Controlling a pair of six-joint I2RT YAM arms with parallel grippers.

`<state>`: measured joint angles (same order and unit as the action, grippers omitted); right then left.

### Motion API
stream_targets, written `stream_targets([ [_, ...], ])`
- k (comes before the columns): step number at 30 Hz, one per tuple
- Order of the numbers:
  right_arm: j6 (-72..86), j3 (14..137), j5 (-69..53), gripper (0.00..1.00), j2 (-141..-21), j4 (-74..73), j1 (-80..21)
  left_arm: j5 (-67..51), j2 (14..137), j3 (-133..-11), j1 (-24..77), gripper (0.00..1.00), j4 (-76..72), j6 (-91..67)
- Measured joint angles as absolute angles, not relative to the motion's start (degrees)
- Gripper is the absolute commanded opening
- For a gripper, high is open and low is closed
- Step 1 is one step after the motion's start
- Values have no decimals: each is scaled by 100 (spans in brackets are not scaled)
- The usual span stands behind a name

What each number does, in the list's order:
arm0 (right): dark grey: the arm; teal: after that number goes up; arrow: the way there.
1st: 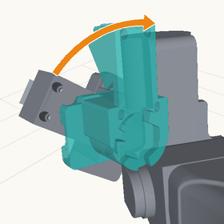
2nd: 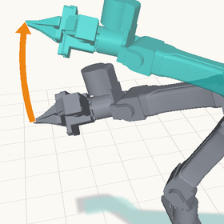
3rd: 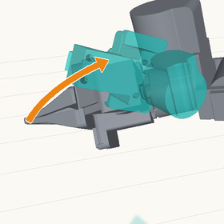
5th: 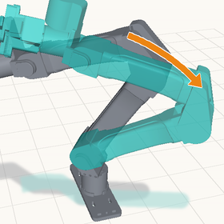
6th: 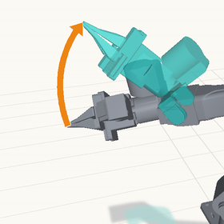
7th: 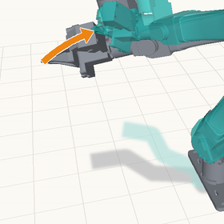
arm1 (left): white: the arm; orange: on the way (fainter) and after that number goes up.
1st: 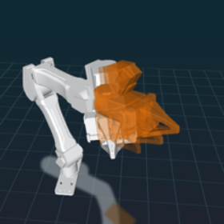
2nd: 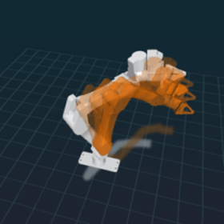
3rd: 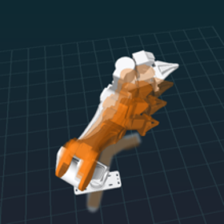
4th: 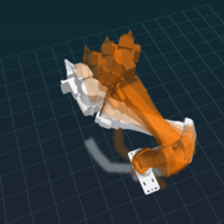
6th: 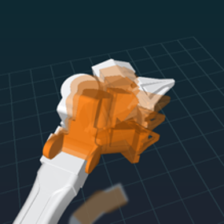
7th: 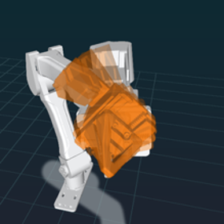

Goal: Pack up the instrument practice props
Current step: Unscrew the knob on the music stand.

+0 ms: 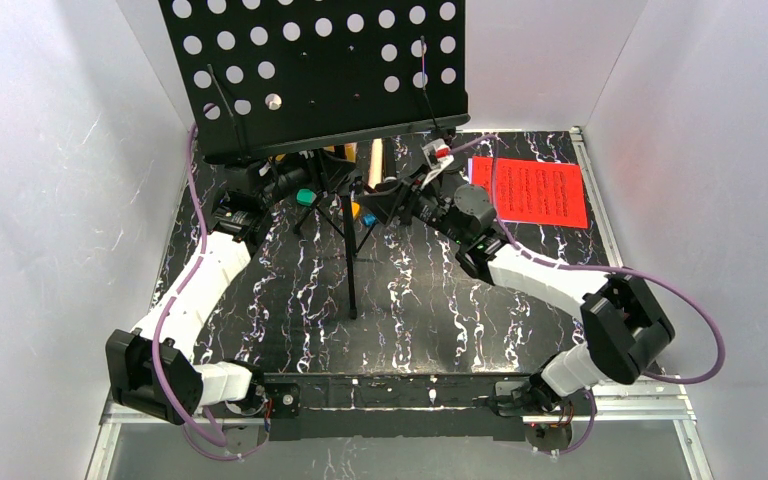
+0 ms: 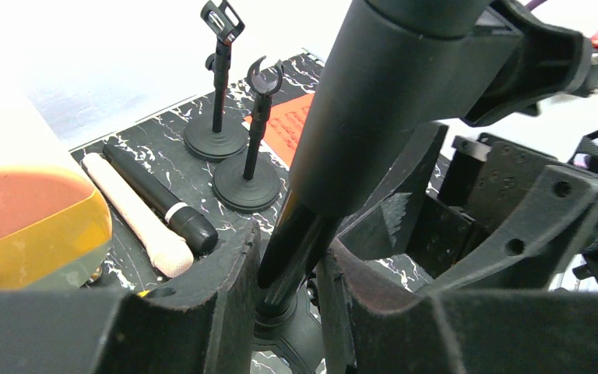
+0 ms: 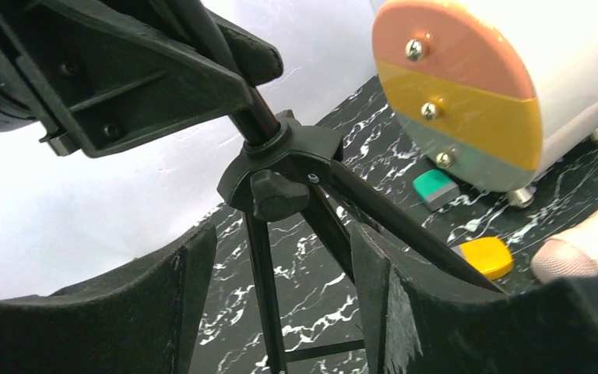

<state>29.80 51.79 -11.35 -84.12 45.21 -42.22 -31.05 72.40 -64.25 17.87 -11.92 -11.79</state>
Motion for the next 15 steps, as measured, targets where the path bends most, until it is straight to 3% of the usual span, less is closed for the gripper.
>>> stream_targets([
  [15, 3579, 5680, -1350, 44, -8816, 4517, -4169, -3111, 7242, -6425, 1787, 0, -1192, -1177],
])
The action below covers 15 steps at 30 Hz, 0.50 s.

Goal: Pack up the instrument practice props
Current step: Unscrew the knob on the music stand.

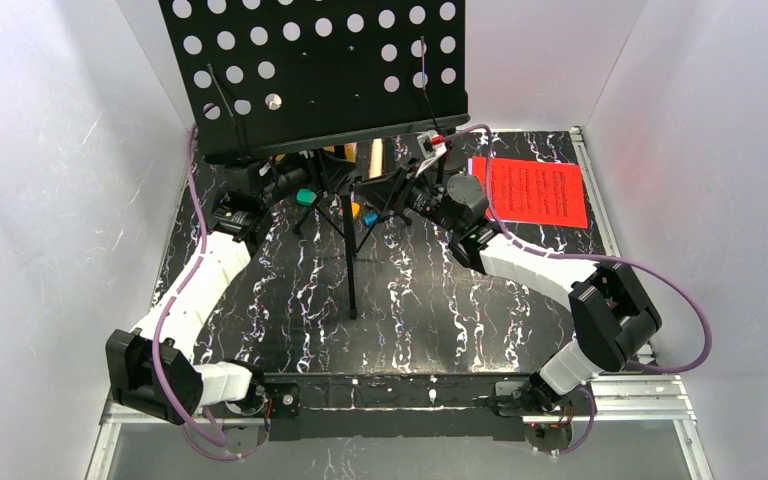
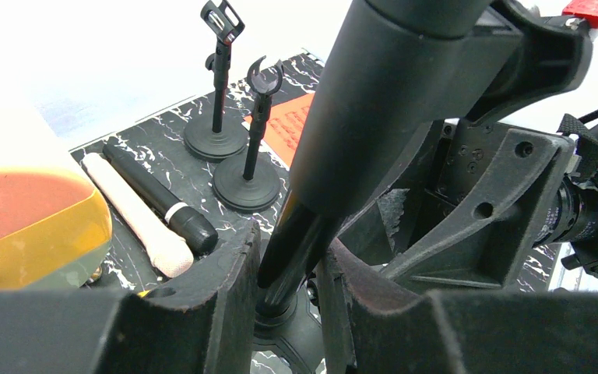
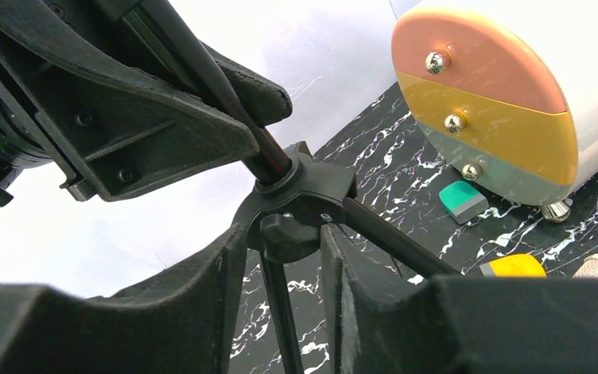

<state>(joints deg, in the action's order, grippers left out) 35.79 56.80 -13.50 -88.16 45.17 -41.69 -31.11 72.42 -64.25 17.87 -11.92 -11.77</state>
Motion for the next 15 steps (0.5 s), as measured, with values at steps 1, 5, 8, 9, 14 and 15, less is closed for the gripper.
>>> stream_targets([
  [1, 3579, 5688, -1367, 42, -8836, 4515, -4169, -3111, 7242, -6425, 1787, 0, -1192, -1177],
  [5, 3568, 5690, -1409, 34, -8862, 4464, -4163, -3111, 7242, -6425, 1787, 0, -1192, -1177],
  [8, 3444, 5732, -1457, 25, -8862, 4377, -4156, -3109, 7240, -6427, 1787, 0, -1190, -1177],
  [9, 3363, 5765, -1481, 22, -8862, 4327, -4150, -3107, 7240, -6431, 1787, 0, -1186, -1177],
  [14, 2467, 5968, -1693, 4, -8860, 4036, -4136, -3089, 7238, -6451, 1769, 0, -1153, -1184],
  [15, 2204, 6029, -1743, 2, -8862, 3946, -4139, -3087, 7234, -6453, 1761, 0, -1149, -1194],
])
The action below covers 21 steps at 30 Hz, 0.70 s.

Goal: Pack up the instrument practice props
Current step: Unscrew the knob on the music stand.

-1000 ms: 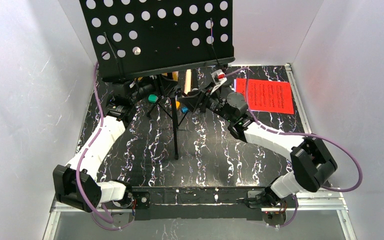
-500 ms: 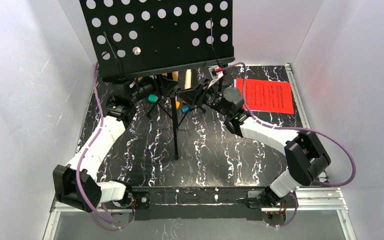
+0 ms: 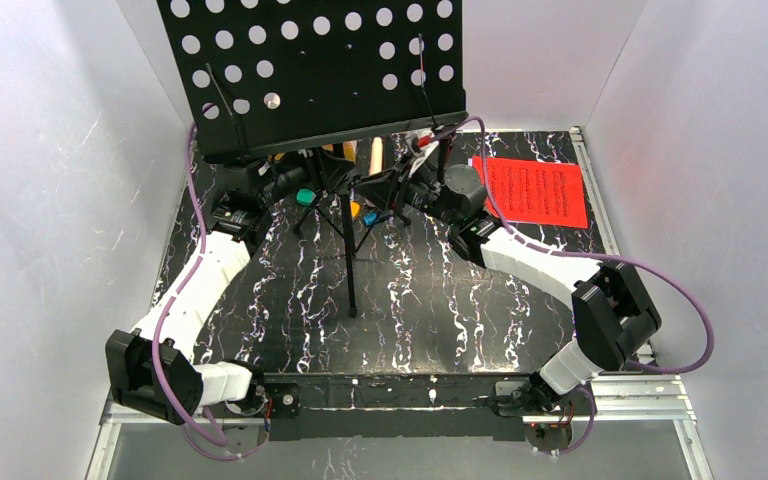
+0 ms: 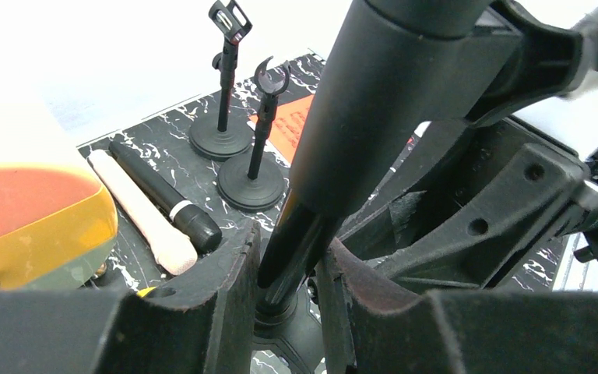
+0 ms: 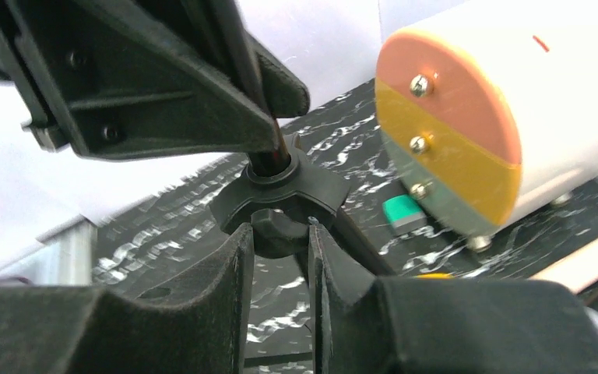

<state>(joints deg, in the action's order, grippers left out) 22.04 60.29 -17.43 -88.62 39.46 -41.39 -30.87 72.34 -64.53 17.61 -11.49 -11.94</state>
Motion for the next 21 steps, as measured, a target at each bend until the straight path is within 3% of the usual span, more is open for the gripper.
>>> stream_targets([
  [9, -1675, 6193, -1640, 1, -8652, 3282, -4578, -3133, 7155, -6453, 1660, 0, -1028, -1258],
  [18, -6847, 5293, 93, 1, -8646, 4357, -5553, -3249, 7133, -6453, 1656, 0, -998, -1267],
  [19, -7334, 5188, 207, 3, -8729, 4630, -5605, -3251, 7131, -6451, 1656, 0, -991, -1267],
  [21, -8058, 5048, 303, 17, -8864, 5046, -5658, -3249, 7131, -6451, 1656, 0, -989, -1267],
])
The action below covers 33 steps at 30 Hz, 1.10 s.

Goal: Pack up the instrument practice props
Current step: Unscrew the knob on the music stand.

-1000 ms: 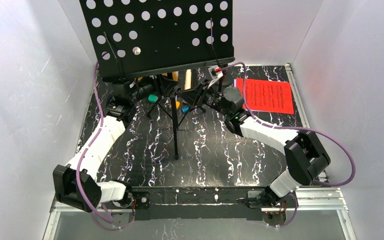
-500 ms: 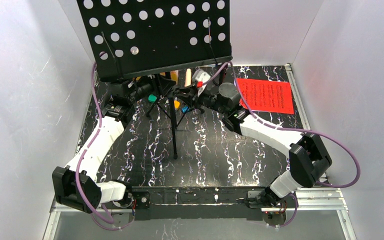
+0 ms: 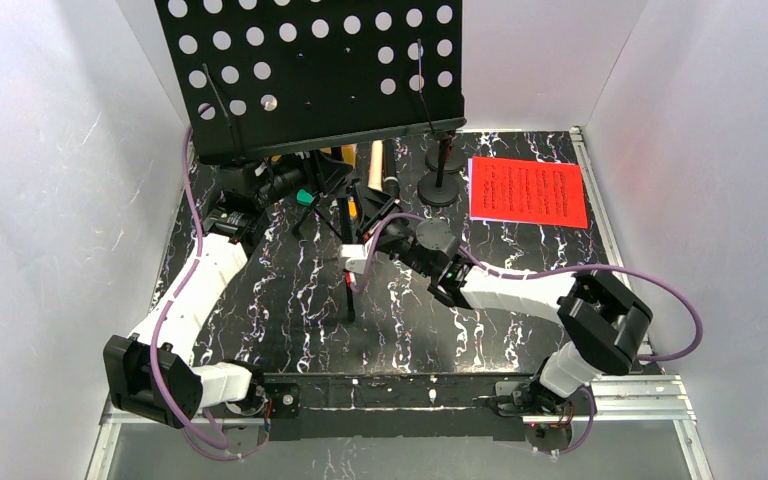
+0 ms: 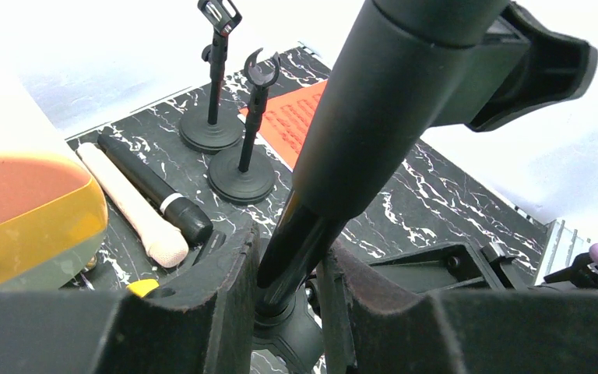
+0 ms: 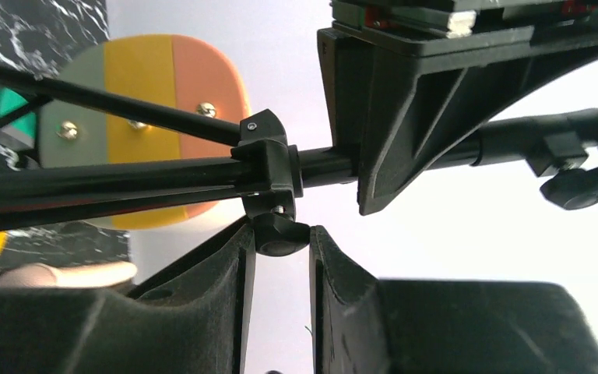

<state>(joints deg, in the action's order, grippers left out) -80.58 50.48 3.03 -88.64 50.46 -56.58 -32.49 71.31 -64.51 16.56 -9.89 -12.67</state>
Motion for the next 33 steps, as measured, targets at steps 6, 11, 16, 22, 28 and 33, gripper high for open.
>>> stream_targets([
  [6, -8726, 4958, 434, 53, -8936, 5266, -5730, -3260, 7129, -6451, 1656, 0, -987, -1267],
  [11, -7723, 4958, 493, 72, -8718, 4899, -5749, -3264, 7129, -6451, 1656, 0, -989, -1267],
  [16, -5953, 4963, 270, 78, -8204, 4652, -5669, -3267, 7129, -6451, 1656, 0, -989, -1267],
  [22, -3216, 5011, -21, 80, -7953, 4523, -5367, -3286, 7129, -6451, 1656, 0, -989, -1267],
  [28, -322, 5129, -10, 78, -7935, 4263, -5050, -3306, 7129, -6451, 1653, 0, -989, -1267],
  [33, 1638, 5435, 1, 75, -8058, 4001, -4692, -3317, 7129, -6451, 1649, 0, -989, -1267],
])
